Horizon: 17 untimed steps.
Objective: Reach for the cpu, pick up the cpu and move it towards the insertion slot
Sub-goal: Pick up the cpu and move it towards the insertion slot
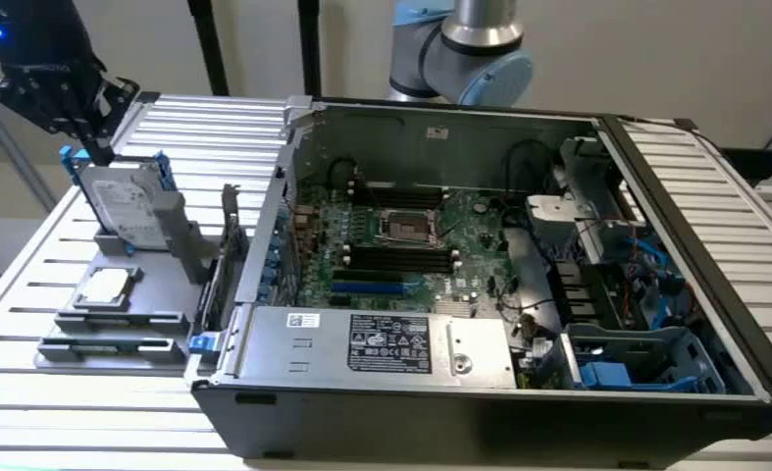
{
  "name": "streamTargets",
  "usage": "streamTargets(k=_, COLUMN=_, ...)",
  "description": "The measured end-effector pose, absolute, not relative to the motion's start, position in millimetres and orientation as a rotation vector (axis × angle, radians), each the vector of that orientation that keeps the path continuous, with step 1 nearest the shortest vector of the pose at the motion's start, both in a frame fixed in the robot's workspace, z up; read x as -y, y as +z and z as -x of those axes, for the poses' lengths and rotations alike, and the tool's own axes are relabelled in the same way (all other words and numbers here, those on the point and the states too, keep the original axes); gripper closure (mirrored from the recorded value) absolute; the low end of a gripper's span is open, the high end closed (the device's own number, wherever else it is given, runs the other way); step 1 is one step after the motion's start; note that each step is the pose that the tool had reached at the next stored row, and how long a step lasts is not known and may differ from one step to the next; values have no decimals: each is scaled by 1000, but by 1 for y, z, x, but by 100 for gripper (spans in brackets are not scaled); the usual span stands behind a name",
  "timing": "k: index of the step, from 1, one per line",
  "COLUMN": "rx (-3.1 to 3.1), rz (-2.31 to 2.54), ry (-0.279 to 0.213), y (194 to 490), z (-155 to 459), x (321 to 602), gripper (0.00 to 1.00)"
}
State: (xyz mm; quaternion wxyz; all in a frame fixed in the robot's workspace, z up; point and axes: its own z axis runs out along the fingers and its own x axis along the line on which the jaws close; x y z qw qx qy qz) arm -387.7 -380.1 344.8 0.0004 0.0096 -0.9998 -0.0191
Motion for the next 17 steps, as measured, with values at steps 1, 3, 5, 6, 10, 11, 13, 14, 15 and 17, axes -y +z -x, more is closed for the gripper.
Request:
streamTargets(k=1, rx=3140, rz=-30, ry=-60, y=345, z=388, x=380, gripper=89)
streamTargets(k=3, rx=3140, rz=-30, ry=-60, y=345, z=388, x=380, gripper=89)
streamTargets(k=5, rx=3140, rz=-30, ry=-60, y=345, z=388, x=380, gripper=89)
streamTargets(k=6, rx=3140, rz=-30, ry=-60, y=345, z=388, x=380, gripper=89)
streamTargets(k=10, rx=3140, rz=-30, ry=-60, y=345, z=388, x=380, gripper=89)
streamTargets(k=11, rx=3140, rz=-30, ry=-60, y=345, z=388, x=380, gripper=89)
streamTargets(k=13, rx=3140, rz=-30, ry=-60, y=345, z=388, x=380, gripper=89)
streamTargets(k=14, rx=3140, rz=-30, ry=-60, y=345, z=388, x=380, gripper=89)
streamTargets(k=15, rx=3140, rz=-30, ry=-60, y=345, z=390, x=381, gripper=89)
streamTargets(k=17, rx=3141, rz=-30, ry=-60, y=345, z=394, x=385, gripper=89)
